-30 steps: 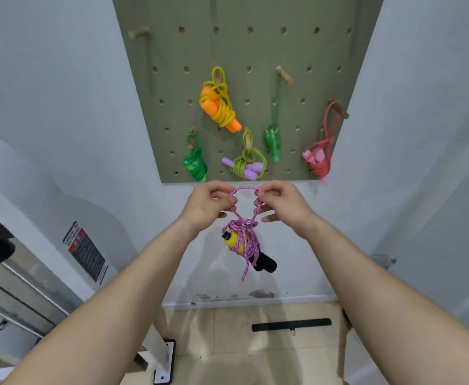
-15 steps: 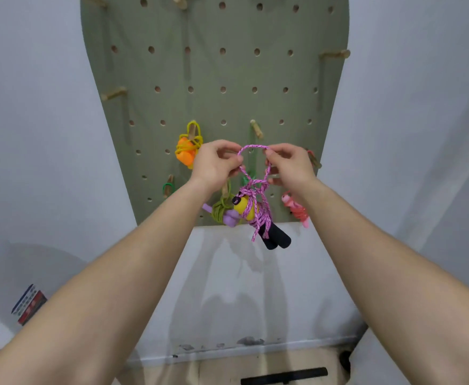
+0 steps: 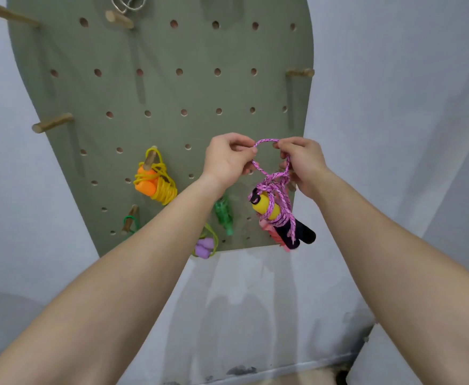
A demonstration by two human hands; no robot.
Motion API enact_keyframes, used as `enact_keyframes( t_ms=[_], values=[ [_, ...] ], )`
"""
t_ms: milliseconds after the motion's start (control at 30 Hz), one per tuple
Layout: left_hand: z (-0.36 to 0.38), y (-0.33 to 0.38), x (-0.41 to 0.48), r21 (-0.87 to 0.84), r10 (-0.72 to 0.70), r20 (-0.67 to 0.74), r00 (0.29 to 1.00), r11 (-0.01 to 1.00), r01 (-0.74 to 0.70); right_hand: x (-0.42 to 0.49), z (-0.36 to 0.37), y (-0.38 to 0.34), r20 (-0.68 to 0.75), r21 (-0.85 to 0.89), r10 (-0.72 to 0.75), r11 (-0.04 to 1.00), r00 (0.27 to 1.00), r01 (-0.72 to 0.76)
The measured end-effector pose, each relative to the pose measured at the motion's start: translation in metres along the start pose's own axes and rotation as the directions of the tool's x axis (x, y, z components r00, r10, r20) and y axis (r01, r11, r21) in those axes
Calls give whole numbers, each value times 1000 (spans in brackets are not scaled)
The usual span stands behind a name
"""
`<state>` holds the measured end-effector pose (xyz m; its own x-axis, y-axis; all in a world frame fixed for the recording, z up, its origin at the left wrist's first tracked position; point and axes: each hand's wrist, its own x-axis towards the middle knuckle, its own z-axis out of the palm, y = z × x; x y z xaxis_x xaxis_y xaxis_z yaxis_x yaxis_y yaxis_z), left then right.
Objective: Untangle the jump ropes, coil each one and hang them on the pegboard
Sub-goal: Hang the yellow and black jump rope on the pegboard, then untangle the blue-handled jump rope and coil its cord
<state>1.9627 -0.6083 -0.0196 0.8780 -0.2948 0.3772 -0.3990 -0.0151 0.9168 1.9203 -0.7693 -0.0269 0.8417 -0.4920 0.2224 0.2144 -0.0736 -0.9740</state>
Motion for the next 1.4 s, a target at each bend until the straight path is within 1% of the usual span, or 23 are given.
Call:
enact_keyframes(
  t_ms=[100, 200, 333, 400, 500, 633, 700, 800, 867, 933, 1000, 1100, 1200, 1300, 1400],
  values=[
    [15, 17, 10, -26, 24, 4, 1000, 999, -24, 5, -18, -16, -9, 25, -35, 999, 999, 35],
    [28, 47, 30, -82, 69, -13, 998, 994, -70, 16, -29, -45, -23, 55, -100, 993, 995, 101],
    [44, 88, 60, -126, 109, -44, 993, 985, -114, 41, -36, -86, -98, 70, -160, 983, 982, 167],
    [51, 103, 74, -117, 118, -62, 991, 985, -125, 54, -38, -103, -141, 56, -171, 982, 975, 180],
    [62, 111, 100, -55, 110, -96, 989, 992, -115, 74, -40, -116, -163, 46, -141, 987, 976, 151],
    [76, 92, 133, 111, 61, -193, 979, 993, -40, 94, -38, -106, -110, 10, -12, 1000, 994, 13],
    [82, 79, 143, 164, 43, -208, 977, 986, -8, 97, -37, -97, -77, -36, 30, 999, 997, -33],
    [87, 71, 140, 228, 82, -212, 974, 973, -32, 97, -33, -88, -66, -77, 13, 997, 998, -18],
    [82, 71, 125, 354, 149, -198, 969, 933, -71, 94, -31, -81, -116, -179, -37, 984, 993, 15],
    [70, 64, 104, 516, 194, -147, 970, 852, -92, 84, -29, -71, -132, -299, -72, 954, 989, 30],
    [55, 55, 81, 624, 176, -65, 982, 775, -98, 61, -27, -62, -112, -386, -97, 921, 989, 46],
    [27, 40, 44, 700, 121, 29, 992, 706, -106, 25, -19, -50, -59, -545, -128, 835, 990, 75],
    [-3, 30, 9, 764, 117, 77, 990, 631, -134, -17, -6, -42, 26, -688, -147, 715, 989, 124],
    [-36, 15, -26, 790, 93, 106, 990, 597, -140, -58, 13, -31, 140, -790, -97, 589, 985, 170],
    [-65, -10, -59, 813, 30, 136, 990, 569, -129, -90, 34, -10, 210, -840, -53, 500, 976, 208]
  ],
)
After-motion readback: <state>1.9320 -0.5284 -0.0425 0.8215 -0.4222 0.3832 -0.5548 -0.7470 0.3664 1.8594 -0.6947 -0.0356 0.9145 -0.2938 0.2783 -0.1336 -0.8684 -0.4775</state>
